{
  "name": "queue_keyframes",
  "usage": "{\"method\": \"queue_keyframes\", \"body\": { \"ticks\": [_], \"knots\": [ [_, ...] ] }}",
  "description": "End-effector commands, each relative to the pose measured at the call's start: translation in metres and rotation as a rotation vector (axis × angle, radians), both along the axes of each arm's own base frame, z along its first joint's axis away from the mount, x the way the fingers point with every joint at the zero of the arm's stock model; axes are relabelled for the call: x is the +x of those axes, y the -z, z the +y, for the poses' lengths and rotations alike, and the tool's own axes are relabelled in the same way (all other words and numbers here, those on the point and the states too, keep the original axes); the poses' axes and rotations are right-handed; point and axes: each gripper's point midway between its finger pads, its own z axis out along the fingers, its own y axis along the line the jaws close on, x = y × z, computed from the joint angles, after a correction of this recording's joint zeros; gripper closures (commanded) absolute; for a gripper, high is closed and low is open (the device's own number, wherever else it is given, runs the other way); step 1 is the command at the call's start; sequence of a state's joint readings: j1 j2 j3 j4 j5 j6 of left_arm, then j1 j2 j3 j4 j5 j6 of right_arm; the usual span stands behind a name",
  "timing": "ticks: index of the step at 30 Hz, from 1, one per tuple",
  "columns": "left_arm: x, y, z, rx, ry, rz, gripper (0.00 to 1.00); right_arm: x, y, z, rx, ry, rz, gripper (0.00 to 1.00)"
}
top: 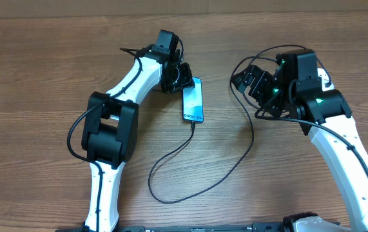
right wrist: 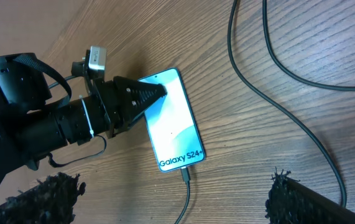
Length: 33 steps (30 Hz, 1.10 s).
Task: Plug charger to phone and switch on socket
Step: 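Open the left gripper and lift it away from the phone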
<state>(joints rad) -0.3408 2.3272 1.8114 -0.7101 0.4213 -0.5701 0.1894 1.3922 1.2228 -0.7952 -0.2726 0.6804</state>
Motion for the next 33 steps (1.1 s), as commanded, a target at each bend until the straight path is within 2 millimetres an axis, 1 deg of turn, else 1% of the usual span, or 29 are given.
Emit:
{"method": "queue_keyframes", "body": {
  "ticks": [1,9,10,14,15,17,19,21,24,26,27,30,31,33],
  "knots": [
    [-0.003,0.004,-0.003,0.006,0.012,0.005,0.60,0.002,-0.009,-0.004,-0.007,0.006,-0.031,0.00],
    [-0.003,0.005,-0.002,0.011,0.011,0.004,0.57,0.002,-0.009,-0.004,-0.007,0.006,-0.031,0.00],
    [-0.003,0.005,-0.002,0.011,0.012,0.004,0.50,0.002,-0.009,-0.004,-0.007,0.006,-0.031,0.00],
    [-0.001,0.006,0.001,0.026,0.020,-0.009,0.07,0.002,-0.009,-0.004,-0.008,0.006,-0.030,0.00],
    [0.000,0.007,0.005,0.040,0.021,-0.015,0.00,0.001,-0.008,-0.004,-0.008,0.006,-0.029,0.00],
    [0.002,0.008,0.014,0.074,0.018,-0.020,0.00,0.000,-0.008,-0.004,-0.009,0.006,-0.024,0.00],
    [0.004,0.006,0.027,0.113,0.024,-0.028,0.00,0.000,-0.007,-0.004,-0.010,0.006,-0.021,0.00],
    [0.007,-0.007,0.047,0.165,0.028,-0.037,0.00,-0.001,-0.007,-0.004,-0.011,0.006,-0.018,0.00],
    [0.012,-0.033,0.065,0.220,0.031,-0.072,0.01,-0.001,-0.007,-0.004,-0.011,0.007,-0.017,0.00],
    [0.015,-0.062,0.081,0.284,0.037,-0.126,0.02,-0.001,-0.007,-0.004,-0.011,0.007,-0.017,0.00],
    [0.015,-0.072,0.086,0.306,0.035,-0.146,0.03,-0.001,-0.006,-0.004,-0.011,0.007,-0.016,0.00],
    [0.011,-0.125,0.109,0.415,0.017,-0.235,0.03,-0.002,-0.006,-0.005,-0.011,0.006,-0.012,0.00],
    [0.006,-0.146,0.115,0.444,0.017,-0.267,0.02,-0.002,-0.006,-0.005,-0.011,0.006,-0.012,0.00],
    [-0.006,-0.181,0.122,0.476,0.011,-0.320,0.01,-0.002,-0.006,-0.004,-0.011,0.007,-0.012,0.00]
  ]
}}
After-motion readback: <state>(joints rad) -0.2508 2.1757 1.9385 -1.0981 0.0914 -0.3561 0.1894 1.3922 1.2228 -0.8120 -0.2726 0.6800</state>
